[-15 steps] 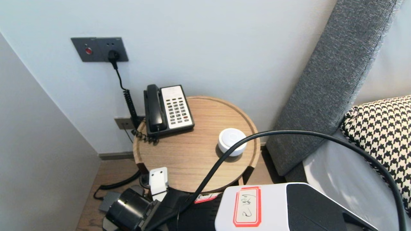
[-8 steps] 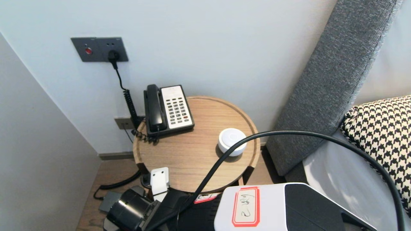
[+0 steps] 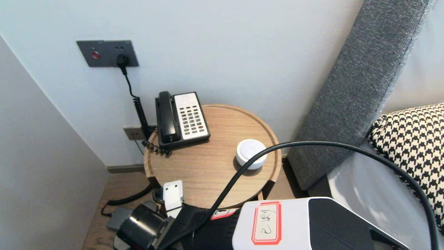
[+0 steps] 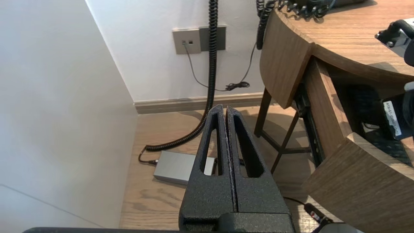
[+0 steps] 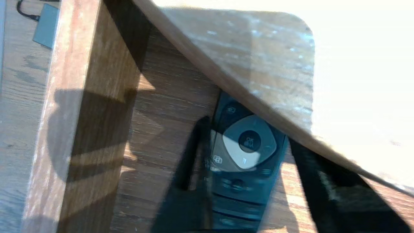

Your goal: Take the remote control out of the drawer one by one and place them on the table

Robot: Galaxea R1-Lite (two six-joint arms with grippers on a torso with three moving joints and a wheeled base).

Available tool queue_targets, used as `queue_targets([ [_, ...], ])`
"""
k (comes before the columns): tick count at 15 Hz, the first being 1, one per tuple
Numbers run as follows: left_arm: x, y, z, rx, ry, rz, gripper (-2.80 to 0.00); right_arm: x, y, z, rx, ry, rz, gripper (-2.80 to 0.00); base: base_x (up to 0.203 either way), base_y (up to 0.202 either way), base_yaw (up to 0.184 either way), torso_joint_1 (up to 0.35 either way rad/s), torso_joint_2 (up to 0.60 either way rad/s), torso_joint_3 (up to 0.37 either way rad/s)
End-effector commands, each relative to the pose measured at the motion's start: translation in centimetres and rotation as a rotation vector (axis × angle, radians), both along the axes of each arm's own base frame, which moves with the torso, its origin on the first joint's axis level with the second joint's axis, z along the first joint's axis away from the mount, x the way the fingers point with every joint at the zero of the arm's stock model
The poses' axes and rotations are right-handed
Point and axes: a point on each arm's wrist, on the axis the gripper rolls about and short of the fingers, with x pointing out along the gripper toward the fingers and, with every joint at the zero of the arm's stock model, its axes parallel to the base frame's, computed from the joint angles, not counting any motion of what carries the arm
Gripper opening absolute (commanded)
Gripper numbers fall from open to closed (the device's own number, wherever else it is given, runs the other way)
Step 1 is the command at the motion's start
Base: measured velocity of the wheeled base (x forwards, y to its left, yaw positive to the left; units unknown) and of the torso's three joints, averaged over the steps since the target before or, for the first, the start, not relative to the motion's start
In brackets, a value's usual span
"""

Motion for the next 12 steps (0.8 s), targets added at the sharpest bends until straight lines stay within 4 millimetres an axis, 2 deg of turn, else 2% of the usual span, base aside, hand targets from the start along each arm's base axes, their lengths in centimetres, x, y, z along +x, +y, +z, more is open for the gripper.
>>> queue_targets([
  [1, 0.1, 0.0, -0.3, 0.000, 0.011, 0.000, -2.80, -0.3, 0.0, 0.2, 0.000, -0.001, 0.006, -2.80, 0.000, 0.000, 0.000, 0.000, 0.00, 0.000],
  [8, 0.1, 0.0, -0.3, 0.000, 0.011, 0.000, -2.80, -0.5, -0.2, 0.6, -0.021, 0.007, 0.013, -2.80, 0.000, 0.000, 0.000, 0.000, 0.00, 0.000],
  [12, 0.1, 0.0, -0.3, 0.000, 0.011, 0.000, -2.80, -0.8, -0.8, 3.0, 0.005, -0.009, 0.020, -2.80, 0.000, 0.000, 0.000, 0.000, 0.00, 0.000],
])
